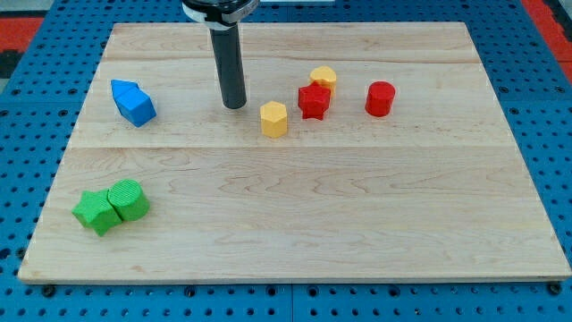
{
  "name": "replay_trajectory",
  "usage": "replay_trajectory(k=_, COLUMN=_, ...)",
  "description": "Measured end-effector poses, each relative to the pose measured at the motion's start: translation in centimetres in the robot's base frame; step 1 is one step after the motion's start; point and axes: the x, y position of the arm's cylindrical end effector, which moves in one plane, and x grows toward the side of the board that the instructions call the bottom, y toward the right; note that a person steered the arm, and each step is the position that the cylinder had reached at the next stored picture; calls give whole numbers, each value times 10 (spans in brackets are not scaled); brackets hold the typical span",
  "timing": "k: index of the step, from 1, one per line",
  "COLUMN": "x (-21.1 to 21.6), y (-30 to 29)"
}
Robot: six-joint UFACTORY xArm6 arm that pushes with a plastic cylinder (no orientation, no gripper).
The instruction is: Slide the yellow hexagon towards the bottom side of the board
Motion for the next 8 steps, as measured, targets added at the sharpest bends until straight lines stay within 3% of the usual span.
replay_trajectory(k=2, x=-6, y=12)
replay_trajectory(k=4, x=74, y=25)
replay_trajectory(k=5, x=23, y=17)
replay_trajectory(k=6, x=12, y=34)
replay_trajectory(k=7, x=59, y=92)
replay_trajectory(k=8, x=49, y=109)
